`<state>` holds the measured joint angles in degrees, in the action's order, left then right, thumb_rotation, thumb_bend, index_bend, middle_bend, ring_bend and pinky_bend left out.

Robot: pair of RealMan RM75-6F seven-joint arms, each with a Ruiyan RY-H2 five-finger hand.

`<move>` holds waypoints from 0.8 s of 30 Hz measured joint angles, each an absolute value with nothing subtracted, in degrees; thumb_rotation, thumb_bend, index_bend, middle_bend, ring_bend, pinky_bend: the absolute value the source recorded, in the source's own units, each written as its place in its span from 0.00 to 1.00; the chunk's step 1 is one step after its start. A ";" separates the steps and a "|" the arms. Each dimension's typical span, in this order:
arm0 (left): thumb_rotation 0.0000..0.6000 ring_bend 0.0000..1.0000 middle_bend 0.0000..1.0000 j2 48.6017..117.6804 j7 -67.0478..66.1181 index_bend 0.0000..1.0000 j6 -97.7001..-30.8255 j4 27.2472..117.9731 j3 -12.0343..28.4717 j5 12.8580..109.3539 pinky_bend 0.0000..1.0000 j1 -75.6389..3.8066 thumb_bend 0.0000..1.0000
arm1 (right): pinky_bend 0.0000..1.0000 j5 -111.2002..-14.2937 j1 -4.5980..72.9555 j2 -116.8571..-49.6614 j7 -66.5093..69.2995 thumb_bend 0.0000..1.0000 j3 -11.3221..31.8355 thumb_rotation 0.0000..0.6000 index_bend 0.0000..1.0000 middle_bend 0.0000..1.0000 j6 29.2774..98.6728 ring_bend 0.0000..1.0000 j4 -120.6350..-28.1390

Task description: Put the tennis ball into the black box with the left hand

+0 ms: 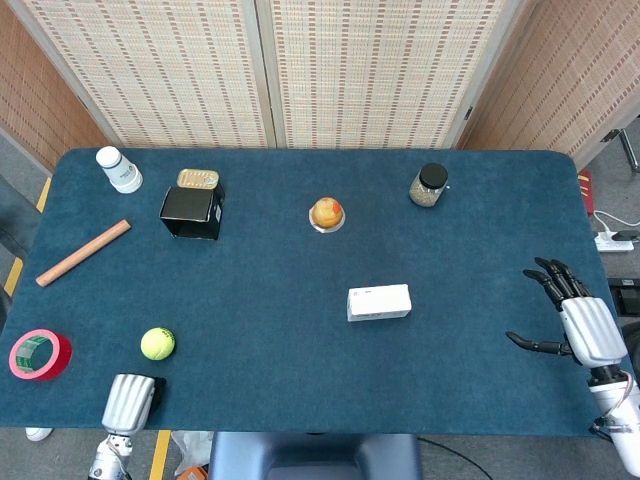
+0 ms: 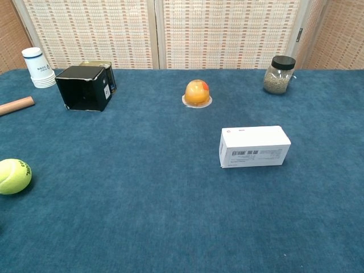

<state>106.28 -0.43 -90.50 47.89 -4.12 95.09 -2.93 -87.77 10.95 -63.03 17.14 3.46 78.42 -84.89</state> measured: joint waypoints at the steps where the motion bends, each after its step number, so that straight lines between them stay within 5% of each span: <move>1: 1.00 1.00 1.00 106.45 -0.58 1.00 -90.76 47.98 -4.50 95.71 1.00 -3.03 0.68 | 0.20 -87.87 10.99 -62.95 17.54 0.00 3.40 0.89 0.19 0.05 78.37 0.00 -84.75; 8: 1.00 1.00 1.00 107.77 -0.87 1.00 -90.18 46.84 -5.52 97.11 1.00 -4.19 0.68 | 0.20 -88.33 10.74 -62.67 18.37 0.00 3.17 0.89 0.19 0.05 79.06 0.00 -84.49; 24: 1.00 1.00 1.00 110.16 3.15 1.00 -83.92 40.15 0.03 92.20 1.00 -10.07 0.68 | 0.20 -87.70 11.06 -63.02 17.33 0.00 3.37 0.89 0.19 0.05 78.59 0.00 -84.48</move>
<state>110.16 3.15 -83.92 40.15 0.03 92.20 -10.07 -87.70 11.06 -63.02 17.33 3.37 78.59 -84.48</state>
